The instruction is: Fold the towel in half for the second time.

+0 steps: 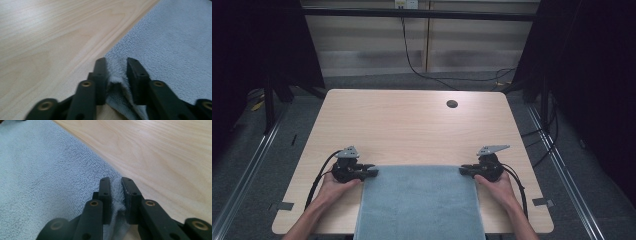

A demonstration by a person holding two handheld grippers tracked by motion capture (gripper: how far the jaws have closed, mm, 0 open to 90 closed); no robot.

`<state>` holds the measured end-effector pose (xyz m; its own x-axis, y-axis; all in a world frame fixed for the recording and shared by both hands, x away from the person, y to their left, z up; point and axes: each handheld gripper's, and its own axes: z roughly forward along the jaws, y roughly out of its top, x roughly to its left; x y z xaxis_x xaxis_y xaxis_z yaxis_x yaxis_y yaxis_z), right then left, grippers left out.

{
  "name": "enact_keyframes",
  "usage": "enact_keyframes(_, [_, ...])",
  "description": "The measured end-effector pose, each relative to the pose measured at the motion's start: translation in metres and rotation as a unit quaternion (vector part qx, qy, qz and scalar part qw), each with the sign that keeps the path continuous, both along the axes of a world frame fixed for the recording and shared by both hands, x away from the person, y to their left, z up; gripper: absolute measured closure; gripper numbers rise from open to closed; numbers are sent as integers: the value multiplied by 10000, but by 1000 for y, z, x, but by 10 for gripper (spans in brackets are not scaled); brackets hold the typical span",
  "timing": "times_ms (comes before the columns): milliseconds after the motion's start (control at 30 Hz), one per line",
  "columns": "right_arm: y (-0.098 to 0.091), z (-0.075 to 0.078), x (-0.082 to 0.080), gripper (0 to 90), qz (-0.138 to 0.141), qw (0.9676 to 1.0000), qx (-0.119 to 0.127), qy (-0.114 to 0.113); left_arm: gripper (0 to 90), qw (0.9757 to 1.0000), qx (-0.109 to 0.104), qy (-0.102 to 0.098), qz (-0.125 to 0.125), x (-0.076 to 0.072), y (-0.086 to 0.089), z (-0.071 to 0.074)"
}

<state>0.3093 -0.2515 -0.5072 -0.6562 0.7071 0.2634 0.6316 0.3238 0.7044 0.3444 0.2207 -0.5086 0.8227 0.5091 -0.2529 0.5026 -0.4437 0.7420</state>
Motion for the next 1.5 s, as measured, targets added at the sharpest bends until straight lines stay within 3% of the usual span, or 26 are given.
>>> enact_keyframes(67, [0, 0, -1, 820, -42, 10000, 2, -6, 806, 10000, -36, 43, -19, -1, 0, 1])
enact_keyframes(233, [-1, 5, -4, 831, -83, 9999, 65, -14, 835, 9996, -209, 119, 113, 2, 2, 3])
enact_keyframes(333, [-2, 12, -5, 834, -165, 9996, 184, -113, 839, 9993, -317, 54, 176, 4, 2, 9])
enact_keyframes(467, [-5, 25, -1, 836, -228, 9988, 332, -268, 837, 9976, -635, -78, 261, 8, 0, 21])
enact_keyframes(533, [-7, 30, 0, 836, -286, 9979, 469, -335, 838, 9976, -635, -129, 248, 12, -2, 26])
enact_keyframes(767, [-5, 50, 15, 840, -370, 9953, 690, -576, 839, 9936, -988, -296, 462, 29, 0, 52])
enact_keyframes(867, [-1, 65, 23, 840, -380, 9945, 676, -708, 840, 9930, -955, -471, 517, 33, -1, 65])
enact_keyframes(1000, [4, 82, 31, 840, -405, 9930, 688, -865, 841, 9899, -1103, -543, 707, 42, 1, 77])
enact_keyframes(1100, [4, 93, 37, 841, -444, 9917, 729, -964, 841, 9892, -1070, -620, 791, 49, 2, 86])
enact_keyframes(1367, [2, 114, 51, 842, -593, 9890, 713, -1152, 842, 9847, -1190, -796, 989, 68, 3, 108])
enact_keyframes(1500, [-1, 119, 60, 843, -660, 9886, 680, -1169, 844, 9846, -1171, -820, 1006, 74, 1, 111])
